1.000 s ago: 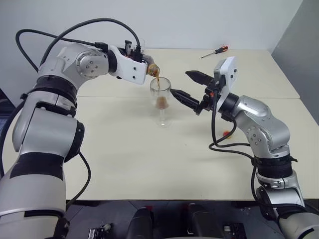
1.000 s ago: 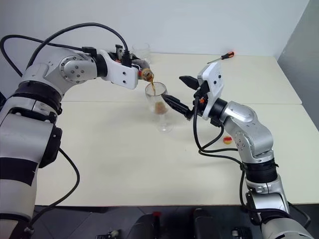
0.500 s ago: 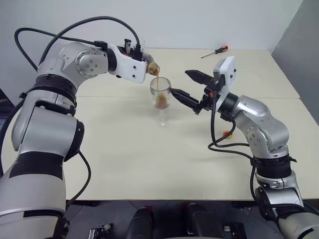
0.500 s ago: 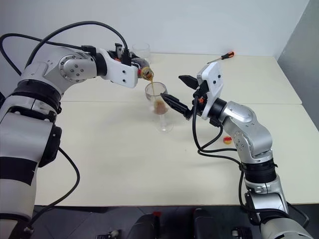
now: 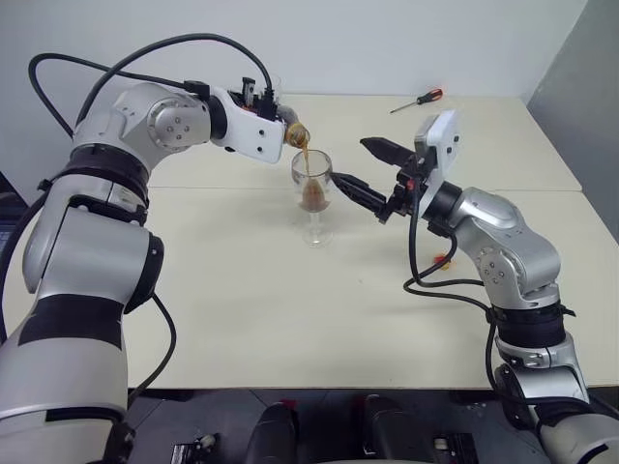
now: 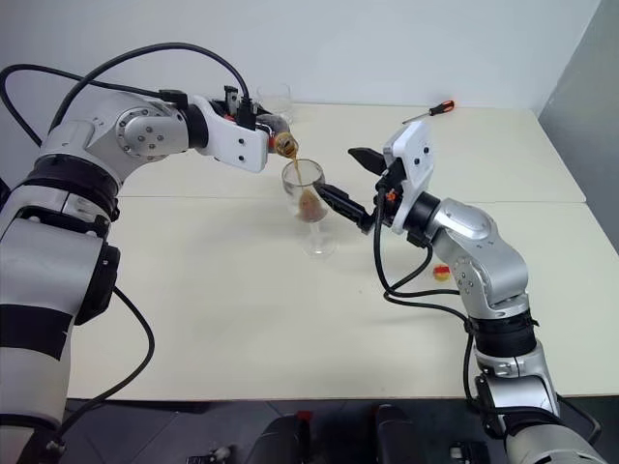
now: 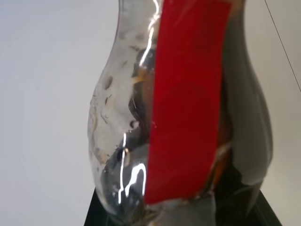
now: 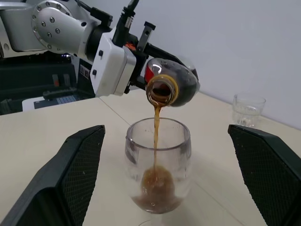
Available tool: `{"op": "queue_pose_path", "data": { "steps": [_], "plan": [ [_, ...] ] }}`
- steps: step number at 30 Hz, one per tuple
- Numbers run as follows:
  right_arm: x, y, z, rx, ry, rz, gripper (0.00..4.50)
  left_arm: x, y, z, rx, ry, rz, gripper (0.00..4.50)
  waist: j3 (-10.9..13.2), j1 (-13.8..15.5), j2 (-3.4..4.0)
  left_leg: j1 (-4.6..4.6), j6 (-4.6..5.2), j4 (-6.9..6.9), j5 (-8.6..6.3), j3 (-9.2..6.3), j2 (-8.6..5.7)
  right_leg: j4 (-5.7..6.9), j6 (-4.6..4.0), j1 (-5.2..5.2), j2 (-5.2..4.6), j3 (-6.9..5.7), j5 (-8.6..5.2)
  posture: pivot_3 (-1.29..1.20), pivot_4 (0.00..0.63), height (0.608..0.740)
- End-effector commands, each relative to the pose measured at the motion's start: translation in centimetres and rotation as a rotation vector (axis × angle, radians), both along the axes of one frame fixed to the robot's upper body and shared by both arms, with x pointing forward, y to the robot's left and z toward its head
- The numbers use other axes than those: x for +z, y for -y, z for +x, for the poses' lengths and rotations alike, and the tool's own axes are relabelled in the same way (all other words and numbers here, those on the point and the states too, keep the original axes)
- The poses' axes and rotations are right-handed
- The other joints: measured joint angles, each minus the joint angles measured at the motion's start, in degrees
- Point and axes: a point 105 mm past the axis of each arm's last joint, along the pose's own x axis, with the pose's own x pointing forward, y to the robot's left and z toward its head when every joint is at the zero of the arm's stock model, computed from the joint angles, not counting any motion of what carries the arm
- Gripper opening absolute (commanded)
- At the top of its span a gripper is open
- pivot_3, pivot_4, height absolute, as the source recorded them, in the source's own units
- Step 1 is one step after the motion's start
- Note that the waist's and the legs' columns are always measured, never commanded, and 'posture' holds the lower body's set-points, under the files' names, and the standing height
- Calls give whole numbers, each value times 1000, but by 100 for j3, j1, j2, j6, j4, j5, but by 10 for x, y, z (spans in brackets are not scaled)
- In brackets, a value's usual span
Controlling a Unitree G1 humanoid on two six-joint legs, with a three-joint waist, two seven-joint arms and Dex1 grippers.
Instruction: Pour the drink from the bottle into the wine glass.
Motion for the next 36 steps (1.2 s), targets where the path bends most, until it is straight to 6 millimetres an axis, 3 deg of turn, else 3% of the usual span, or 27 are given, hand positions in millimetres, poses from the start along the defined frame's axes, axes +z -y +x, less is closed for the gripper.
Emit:
{"op": "queue_pose_path", "data": {
  "steps": [1,36],
  "plan": [
    [13,2,-5,4,66,12,4500,31,2,-4,-12,86,-18,1139,0,-1,0,0,0,0,0,0,0,1,0,0,0,0,0,0,150,740],
    [22,-3,-8,12,78,9,4500,31,4,-5,-21,89,2,1139,0,-1,0,0,0,1,0,1,0,1,0,0,0,0,0,0,150,740]
  ]
}}
